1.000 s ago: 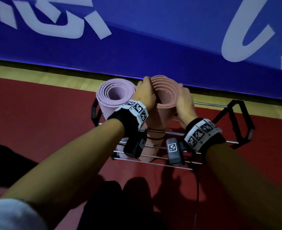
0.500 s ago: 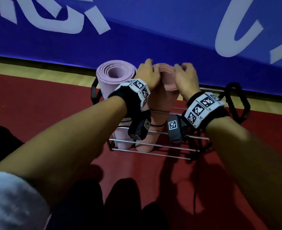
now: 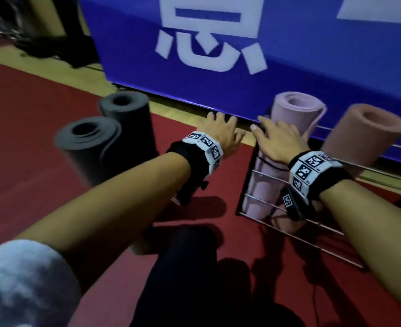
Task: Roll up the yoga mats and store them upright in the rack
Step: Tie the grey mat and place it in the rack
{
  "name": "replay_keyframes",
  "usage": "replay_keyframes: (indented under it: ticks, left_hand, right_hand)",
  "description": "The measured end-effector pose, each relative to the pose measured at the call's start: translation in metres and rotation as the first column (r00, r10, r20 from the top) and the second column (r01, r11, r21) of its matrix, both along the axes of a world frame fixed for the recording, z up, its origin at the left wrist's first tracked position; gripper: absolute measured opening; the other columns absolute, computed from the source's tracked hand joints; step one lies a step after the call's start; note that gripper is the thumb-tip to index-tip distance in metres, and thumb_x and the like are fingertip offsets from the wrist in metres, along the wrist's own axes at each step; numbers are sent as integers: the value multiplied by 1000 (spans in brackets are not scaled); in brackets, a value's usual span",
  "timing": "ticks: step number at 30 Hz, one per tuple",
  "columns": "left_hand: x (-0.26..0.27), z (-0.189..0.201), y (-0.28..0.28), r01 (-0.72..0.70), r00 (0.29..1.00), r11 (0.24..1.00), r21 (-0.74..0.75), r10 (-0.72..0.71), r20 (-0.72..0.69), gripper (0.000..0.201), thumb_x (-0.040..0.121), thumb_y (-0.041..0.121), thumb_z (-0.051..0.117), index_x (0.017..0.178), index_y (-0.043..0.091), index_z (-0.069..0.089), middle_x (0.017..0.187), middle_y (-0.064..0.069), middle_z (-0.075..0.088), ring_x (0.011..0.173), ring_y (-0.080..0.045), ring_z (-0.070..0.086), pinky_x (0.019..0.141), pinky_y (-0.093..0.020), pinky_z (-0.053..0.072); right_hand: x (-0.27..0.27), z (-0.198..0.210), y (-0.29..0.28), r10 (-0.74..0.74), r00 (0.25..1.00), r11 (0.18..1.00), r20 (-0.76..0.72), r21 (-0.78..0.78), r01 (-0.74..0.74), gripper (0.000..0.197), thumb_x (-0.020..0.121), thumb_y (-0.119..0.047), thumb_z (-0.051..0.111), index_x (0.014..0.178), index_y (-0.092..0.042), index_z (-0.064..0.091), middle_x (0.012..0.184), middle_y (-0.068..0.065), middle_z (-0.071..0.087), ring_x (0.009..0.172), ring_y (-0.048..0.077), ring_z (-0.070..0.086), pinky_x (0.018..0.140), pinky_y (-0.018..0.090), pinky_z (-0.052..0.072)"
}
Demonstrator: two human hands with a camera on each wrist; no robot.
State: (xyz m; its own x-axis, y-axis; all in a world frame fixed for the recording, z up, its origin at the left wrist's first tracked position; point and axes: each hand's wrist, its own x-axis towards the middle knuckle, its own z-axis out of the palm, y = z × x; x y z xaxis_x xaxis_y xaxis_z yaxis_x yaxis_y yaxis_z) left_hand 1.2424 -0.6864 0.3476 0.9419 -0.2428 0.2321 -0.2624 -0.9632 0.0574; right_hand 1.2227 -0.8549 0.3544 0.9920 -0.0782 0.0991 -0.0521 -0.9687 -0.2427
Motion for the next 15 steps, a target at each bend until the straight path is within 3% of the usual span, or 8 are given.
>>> replay_keyframes:
  ticks: [5, 10, 15]
  left_hand:
    - [-6, 17, 116, -224, 974, 974, 26, 223, 33, 55, 99, 60, 31, 132, 20, 48, 137, -13, 51, 130, -34, 42, 106, -54, 31]
    - [-18, 40, 197, -335, 940, 942, -19, 335, 69, 52, 99, 58, 33, 131, 19, 49, 138, -14, 50, 130, -34, 45, 107, -53, 31]
    - [-32, 53, 273, -568, 822, 813, -131, 567, -50, 52, 101, 52, 39, 132, 11, 45, 139, -18, 46, 128, -41, 45, 102, -53, 36]
  right_hand:
    - [17, 6, 91, 145, 989, 989, -39, -23, -146, 60, 98, -68, 23, 152, -42, 27, 156, 11, 36, 144, 39, 28, 114, 70, 13]
    - [33, 9, 178, 301, 953, 953, -47, -26, -302, 59, 99, -65, 24, 152, -39, 29, 153, 14, 40, 140, 41, 36, 112, 70, 18]
    - [30, 1, 253, 446, 895, 895, -20, 35, -446, 63, 98, -68, 21, 154, -38, 25, 153, 15, 40, 139, 42, 38, 112, 64, 26]
